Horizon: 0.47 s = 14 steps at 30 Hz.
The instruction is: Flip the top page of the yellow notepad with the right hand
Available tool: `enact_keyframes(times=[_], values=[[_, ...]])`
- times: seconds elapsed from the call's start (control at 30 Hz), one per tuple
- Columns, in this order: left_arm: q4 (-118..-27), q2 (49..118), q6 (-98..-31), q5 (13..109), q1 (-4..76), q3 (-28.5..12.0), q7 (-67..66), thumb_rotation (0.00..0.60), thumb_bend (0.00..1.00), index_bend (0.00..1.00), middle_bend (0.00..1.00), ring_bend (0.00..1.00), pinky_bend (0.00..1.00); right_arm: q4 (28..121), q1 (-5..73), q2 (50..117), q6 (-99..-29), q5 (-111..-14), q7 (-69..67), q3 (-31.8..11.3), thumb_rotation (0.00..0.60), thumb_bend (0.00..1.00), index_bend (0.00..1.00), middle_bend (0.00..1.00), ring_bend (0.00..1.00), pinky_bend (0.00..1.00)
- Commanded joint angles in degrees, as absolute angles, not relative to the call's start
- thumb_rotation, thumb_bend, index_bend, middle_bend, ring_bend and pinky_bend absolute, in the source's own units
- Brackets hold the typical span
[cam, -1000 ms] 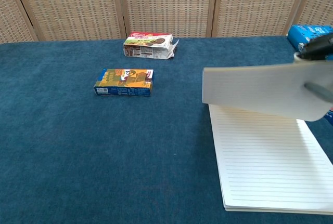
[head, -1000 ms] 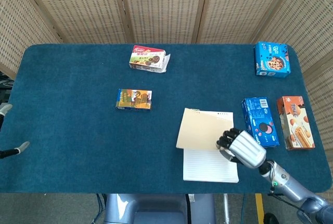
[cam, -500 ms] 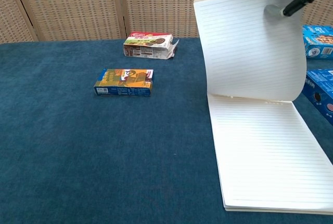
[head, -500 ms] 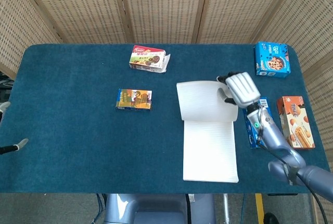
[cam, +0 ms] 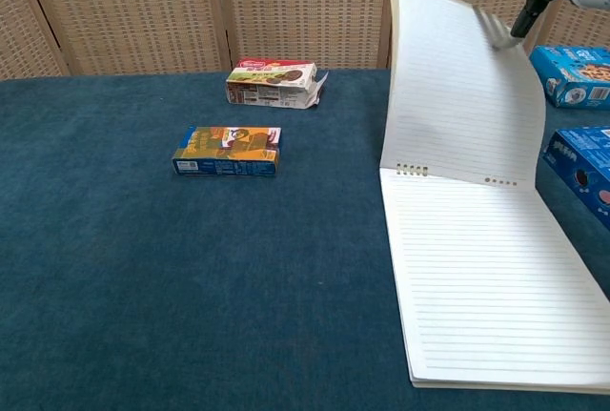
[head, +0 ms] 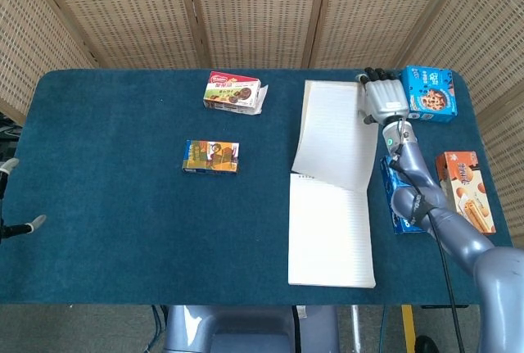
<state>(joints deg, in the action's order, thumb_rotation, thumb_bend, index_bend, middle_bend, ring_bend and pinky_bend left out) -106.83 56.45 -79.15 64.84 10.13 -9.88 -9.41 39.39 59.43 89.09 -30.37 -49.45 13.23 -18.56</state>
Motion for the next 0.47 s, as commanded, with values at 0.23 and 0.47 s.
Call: enact_keyframes(times=[0.23,0.47], values=[[-107.82,56.78,-80.65,67.01,9.48,-8.89,-9.91,0.600,0.00,0.00,0.00,0.00,0.00,36.79,57.44,92.12,-37.94,-52.55,9.88,-18.13,0.600,0.00,0.00,0.00,0.00,0.00],[-106.76,56.41,-80.81,68.41,9.23,-8.86,-7.56,0.600,0.00,0.00,0.00,0.00,0.00,61.44,43.88,81.54,-64.74,-67.53,2.04,-13.07,0.600,0.00,0.00,0.00,0.00,0.00]])
